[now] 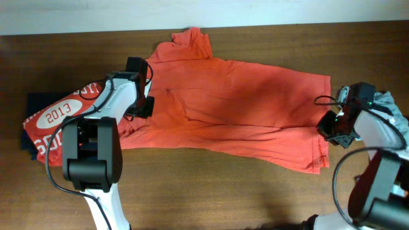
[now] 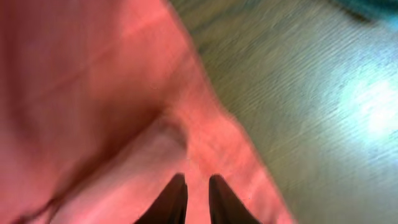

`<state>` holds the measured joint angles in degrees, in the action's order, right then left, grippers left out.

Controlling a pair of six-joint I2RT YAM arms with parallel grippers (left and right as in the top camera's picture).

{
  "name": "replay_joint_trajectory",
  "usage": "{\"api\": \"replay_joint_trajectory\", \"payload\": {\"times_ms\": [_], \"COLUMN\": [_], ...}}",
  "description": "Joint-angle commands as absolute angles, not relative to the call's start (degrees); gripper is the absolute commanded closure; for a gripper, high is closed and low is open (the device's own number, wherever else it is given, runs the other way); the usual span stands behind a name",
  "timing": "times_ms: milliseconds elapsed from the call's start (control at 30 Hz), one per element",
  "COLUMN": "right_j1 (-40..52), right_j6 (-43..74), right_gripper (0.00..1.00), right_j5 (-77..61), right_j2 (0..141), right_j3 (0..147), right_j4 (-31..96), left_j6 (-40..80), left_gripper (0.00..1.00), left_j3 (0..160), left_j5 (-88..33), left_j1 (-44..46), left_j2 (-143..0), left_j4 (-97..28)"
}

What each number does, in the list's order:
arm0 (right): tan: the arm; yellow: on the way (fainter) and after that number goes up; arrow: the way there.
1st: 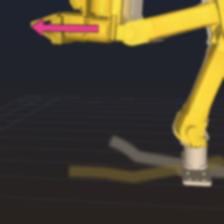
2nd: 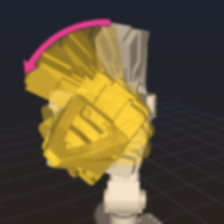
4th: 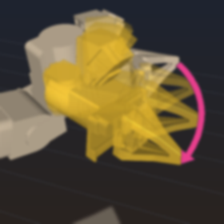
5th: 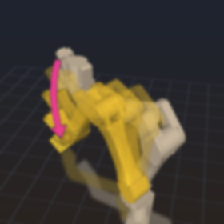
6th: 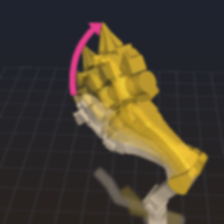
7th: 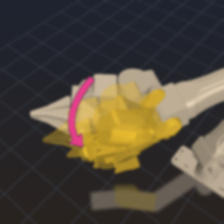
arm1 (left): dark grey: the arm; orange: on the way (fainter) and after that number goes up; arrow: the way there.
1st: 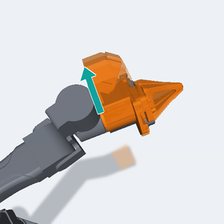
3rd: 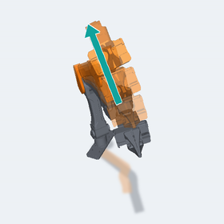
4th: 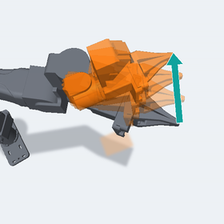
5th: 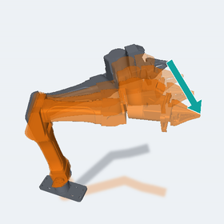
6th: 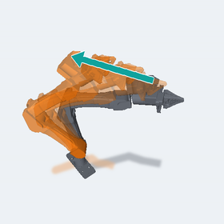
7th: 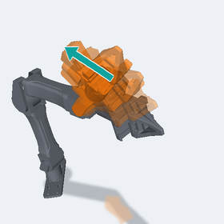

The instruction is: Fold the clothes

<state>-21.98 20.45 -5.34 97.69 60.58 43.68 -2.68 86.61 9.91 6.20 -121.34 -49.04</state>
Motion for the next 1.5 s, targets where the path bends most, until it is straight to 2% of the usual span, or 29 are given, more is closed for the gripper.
{"api": "replay_joint_trajectory", "payload": {"times_ms": [0, 100, 233, 333, 467, 700, 1100, 1300, 1467], "right_j1": [-22.1, -21.6, -19.0, -16.2, -11.2, -10.1, -10.1, -10.1, -10.2], "right_j6": [17.5, 14.9, 12.6, 12.7, 13.6, 16.4, 21.0, 30.7, 32.5], "right_gripper": [0.82, 0.82, 0.82, 0.82, 0.81, 0.81, 0.82, 0.82, 0.82], "right_j5": [-14.4, -15.5, -15.4, -15.5, -14.9, -13.5, -6.4, 2.0, 7.4], "right_j2": [91.2, 89.3, 89.3, 89.4, 89.4, 89.4, 89.4, 89.4, 89.4], "right_j3": [62.5, 62.4, 60.8, 57.7, 49.6, 38.9, 37.5, 38.5, 41.8], "right_j4": [49.7, 58.1, 61.9, 60.6, 52.1, 37.1, 40.3, 46.0, 47.4], "left_j6": [-2.2, -2.2, -2.2, -2.2, -3.4, -9.2, -10.9, -10.7, -10.2], "left_gripper": [0.67, 0.63, 0.62, 0.62, 0.62, 0.62, 0.63, 0.64, 0.64], "left_j3": [89.8, 90.1, 89.8, 89.1, 88.0, 83.7, 80.5, 80.5, 82.0], "left_j5": [11.8, 11.8, 11.2, 9.8, 8.1, 0.6, 0.9, 4.8, 9.3], "left_j1": [6.9, 7.5, 7.7, 7.7, 7.7, 7.7, 7.7, 7.7, 7.7], "left_j2": [-118.8, -116.6, -116.8, -116.8, -117.2, -117.4, -122.9, -124.4, -124.4], "left_j4": [-51.1, -51.6, -51.9, -51.0, -47.8, -38.3, -30.3, -27.7, -27.6]}}
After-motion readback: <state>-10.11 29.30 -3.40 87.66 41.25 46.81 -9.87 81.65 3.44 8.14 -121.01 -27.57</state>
